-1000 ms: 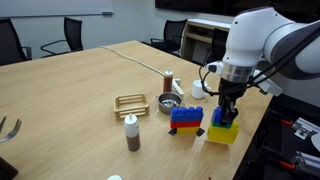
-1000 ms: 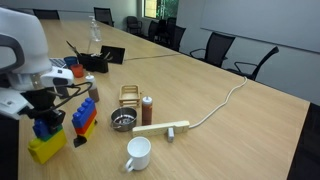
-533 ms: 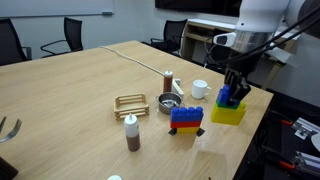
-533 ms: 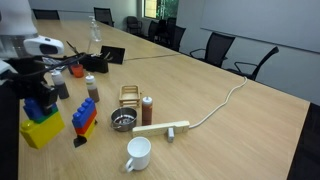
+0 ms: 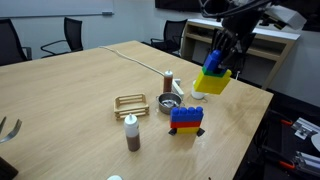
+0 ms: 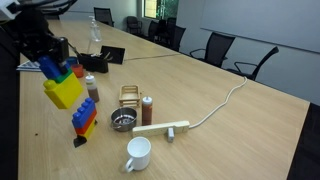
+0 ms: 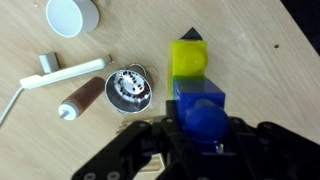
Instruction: Stack the blocks on the table
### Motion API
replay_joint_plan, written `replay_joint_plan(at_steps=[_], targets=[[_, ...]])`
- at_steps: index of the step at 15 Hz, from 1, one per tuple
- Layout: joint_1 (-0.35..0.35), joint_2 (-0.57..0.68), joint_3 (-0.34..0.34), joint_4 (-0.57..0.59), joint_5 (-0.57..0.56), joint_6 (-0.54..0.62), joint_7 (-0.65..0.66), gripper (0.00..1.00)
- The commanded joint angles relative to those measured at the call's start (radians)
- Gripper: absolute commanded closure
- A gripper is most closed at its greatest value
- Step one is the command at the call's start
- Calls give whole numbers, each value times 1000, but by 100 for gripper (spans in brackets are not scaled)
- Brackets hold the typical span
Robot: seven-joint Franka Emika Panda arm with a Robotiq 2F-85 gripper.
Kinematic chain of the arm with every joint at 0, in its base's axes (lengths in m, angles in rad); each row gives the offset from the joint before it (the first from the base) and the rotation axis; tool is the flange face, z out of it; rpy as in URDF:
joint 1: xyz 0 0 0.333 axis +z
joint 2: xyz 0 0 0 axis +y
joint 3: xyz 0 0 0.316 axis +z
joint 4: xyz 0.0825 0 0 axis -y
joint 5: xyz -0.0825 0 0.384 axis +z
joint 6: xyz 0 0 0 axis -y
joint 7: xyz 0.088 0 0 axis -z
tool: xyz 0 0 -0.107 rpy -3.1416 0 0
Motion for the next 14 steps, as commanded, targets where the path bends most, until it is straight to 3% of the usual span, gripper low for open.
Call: replay_joint_plan(at_steps=[1,10,14], targets=[[5,85,5,82,-28,-24,-99,89],[1,234,3,159,92,4,-428,89],[-15,254,0,167,75,-11,-409,89]])
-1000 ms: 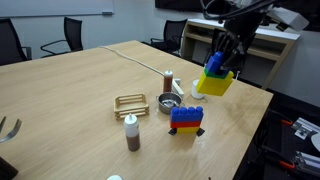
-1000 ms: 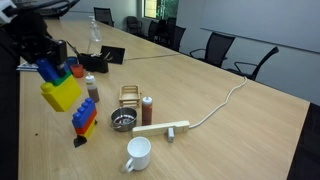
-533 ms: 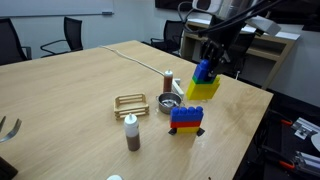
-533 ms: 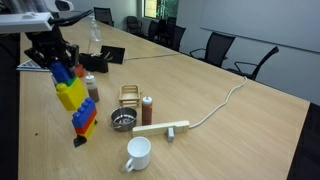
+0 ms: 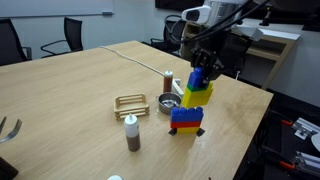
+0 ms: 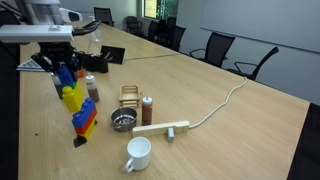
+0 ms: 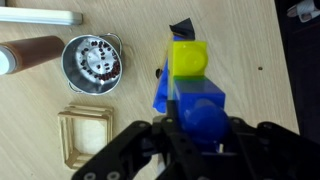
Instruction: Stack the blocks on the table
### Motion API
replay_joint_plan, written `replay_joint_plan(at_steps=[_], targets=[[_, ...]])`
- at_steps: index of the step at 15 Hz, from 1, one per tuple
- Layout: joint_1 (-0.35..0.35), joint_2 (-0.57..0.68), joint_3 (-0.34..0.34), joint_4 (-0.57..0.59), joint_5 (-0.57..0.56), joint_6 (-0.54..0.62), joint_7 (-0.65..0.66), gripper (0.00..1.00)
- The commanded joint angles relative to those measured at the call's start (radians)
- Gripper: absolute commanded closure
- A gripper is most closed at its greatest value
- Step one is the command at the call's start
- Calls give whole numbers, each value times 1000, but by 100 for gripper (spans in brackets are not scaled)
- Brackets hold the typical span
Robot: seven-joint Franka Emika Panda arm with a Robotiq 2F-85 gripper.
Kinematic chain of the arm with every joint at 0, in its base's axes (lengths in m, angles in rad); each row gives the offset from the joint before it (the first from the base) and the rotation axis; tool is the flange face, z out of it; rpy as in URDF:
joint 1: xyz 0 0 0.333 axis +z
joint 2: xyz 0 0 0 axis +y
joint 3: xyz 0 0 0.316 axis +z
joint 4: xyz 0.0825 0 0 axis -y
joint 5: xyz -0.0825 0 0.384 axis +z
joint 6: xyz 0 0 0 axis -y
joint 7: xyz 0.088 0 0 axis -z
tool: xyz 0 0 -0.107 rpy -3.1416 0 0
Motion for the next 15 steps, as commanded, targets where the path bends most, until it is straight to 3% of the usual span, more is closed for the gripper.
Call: replay_joint_plan(at_steps=[1,15], targets=[[-19,19,-2,21,-6,-24,10,89],[-28,70,-2,26,-29,5,271,89]])
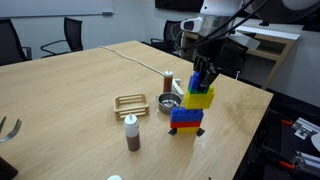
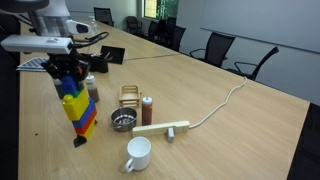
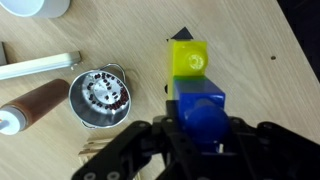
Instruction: Stack the blocks on the table
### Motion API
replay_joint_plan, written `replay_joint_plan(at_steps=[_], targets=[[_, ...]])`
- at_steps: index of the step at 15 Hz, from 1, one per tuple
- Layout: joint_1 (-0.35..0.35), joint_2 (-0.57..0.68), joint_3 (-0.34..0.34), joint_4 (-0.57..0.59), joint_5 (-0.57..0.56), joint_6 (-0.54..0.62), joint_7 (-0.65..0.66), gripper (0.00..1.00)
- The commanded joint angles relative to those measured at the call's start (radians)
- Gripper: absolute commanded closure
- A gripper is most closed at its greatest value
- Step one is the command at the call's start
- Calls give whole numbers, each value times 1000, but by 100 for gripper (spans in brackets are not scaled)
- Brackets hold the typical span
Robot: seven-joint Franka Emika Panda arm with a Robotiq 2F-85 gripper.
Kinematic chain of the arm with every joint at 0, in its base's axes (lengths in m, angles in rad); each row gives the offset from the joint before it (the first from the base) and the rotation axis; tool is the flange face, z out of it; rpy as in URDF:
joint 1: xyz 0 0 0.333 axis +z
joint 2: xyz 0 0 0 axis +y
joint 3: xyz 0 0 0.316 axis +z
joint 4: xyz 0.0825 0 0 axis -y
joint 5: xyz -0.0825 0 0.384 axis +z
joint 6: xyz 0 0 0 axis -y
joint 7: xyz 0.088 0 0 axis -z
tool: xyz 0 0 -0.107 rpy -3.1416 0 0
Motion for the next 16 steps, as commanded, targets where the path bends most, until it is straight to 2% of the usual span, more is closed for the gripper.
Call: replay_joint_plan(at_steps=[1,16], targets=[[-6,24,8,29,-11,4,41,89],[-1,65,30,62,16,0,36,89]])
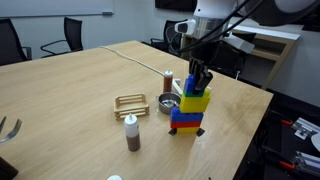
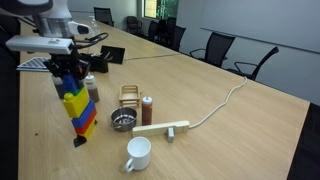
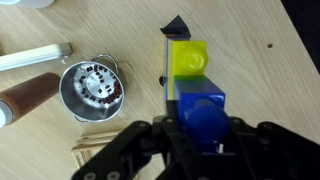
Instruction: Stack the blocks on the table
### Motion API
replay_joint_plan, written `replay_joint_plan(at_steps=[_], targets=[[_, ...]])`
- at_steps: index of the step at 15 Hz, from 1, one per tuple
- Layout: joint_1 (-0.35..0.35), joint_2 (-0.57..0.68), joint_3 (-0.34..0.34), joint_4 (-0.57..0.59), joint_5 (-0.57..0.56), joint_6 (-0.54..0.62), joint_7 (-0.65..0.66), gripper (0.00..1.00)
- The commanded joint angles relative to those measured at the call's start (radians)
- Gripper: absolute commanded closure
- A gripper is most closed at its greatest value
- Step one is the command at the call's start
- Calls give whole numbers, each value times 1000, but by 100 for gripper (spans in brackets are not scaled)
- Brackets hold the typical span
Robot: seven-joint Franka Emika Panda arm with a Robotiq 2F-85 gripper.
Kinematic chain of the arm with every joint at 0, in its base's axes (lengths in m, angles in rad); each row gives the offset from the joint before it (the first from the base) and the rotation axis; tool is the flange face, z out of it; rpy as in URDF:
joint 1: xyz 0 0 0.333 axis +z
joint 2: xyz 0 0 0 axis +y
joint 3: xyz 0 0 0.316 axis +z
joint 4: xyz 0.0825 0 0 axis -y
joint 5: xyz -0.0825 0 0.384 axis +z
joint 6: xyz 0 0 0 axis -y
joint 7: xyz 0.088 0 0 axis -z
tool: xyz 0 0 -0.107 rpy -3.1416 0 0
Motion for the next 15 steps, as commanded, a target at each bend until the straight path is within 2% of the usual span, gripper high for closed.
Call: replay_joint_plan(at_steps=[1,15], targets=[[-6,17,9,15,12,-2,-1,89],[-37,91,3,38,94,-29,-88,89]])
